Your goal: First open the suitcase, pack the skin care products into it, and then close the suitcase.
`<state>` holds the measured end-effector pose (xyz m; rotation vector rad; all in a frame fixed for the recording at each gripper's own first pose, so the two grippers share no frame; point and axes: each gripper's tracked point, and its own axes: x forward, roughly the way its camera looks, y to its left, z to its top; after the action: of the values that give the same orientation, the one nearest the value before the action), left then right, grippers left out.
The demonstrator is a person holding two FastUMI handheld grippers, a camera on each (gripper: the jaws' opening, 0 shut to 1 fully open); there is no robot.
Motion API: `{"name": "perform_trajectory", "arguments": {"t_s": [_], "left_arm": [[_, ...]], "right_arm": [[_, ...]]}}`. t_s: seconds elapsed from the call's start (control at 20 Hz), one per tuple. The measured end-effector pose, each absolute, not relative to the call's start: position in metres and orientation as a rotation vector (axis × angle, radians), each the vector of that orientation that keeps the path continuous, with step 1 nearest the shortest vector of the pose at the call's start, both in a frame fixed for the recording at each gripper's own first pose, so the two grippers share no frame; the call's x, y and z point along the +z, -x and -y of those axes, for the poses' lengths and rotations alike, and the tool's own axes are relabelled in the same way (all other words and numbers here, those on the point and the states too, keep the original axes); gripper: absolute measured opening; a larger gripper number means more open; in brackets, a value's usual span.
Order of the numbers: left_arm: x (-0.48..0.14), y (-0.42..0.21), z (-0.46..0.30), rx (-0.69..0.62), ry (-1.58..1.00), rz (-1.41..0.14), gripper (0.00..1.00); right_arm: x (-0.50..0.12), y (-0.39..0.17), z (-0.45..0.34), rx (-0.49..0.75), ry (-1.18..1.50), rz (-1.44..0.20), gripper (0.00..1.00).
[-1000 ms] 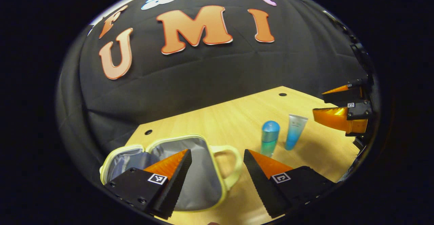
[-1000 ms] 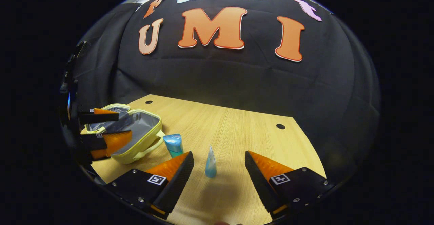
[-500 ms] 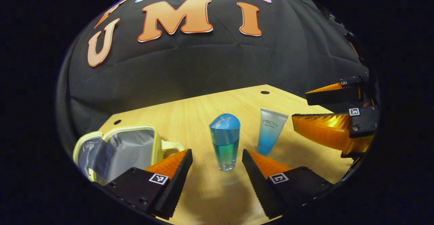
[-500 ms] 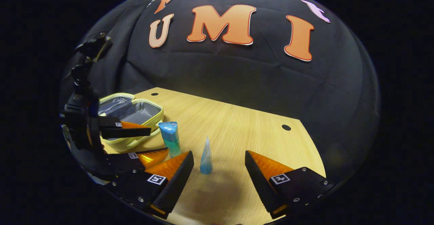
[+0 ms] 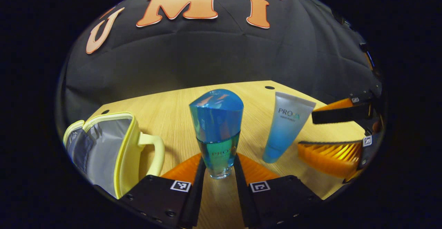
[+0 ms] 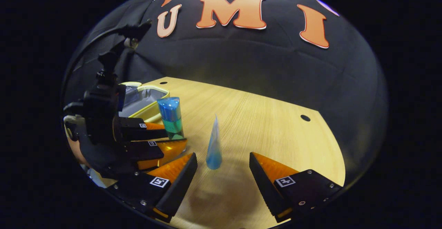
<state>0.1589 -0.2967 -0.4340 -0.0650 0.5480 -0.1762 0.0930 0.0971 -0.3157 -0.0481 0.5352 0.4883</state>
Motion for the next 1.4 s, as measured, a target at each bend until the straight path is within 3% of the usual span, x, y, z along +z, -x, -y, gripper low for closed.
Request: {"name": "perform_trajectory", "arguments": {"t_s": [0.3, 0.45, 0.6, 0.75, 0.8, 0.9, 0.95, 1.4], "left_arm": [[-0.398, -0.142, 0.278, -0.139, 0.093, -0.521, 0.47], [-0.375, -0.145, 0.271, -0.13, 0.09, -0.483, 0.48], [-0.388, -0.15, 0.271, -0.133, 0.084, -0.489, 0.43], [-0.407, -0.15, 0.27, -0.107, 0.096, -0.512, 0.39], [-0.403, -0.15, 0.27, -0.112, 0.102, -0.501, 0.39], [-0.391, -0.15, 0.265, -0.107, 0.087, -0.482, 0.39], [-0.382, -0.15, 0.264, -0.103, 0.103, -0.468, 0.39], [-0.311, -0.135, 0.193, 0.001, 0.1, -0.42, 0.38]], "right_arm": [[-0.339, -0.112, -0.117, 0.513, -0.011, -0.578, 0.92], [-0.351, -0.109, -0.122, 0.517, -0.026, -0.621, 0.75], [-0.353, -0.112, -0.13, 0.523, -0.022, -0.603, 0.67], [-0.358, -0.113, -0.136, 0.541, -0.025, -0.617, 0.51], [-0.358, -0.114, -0.135, 0.536, -0.031, -0.616, 0.57], [-0.359, -0.117, -0.135, 0.539, -0.052, -0.623, 0.42], [-0.359, -0.117, -0.136, 0.544, -0.059, -0.632, 0.45], [-0.309, -0.101, -0.155, 0.598, -0.114, -0.651, 0.41]]}}
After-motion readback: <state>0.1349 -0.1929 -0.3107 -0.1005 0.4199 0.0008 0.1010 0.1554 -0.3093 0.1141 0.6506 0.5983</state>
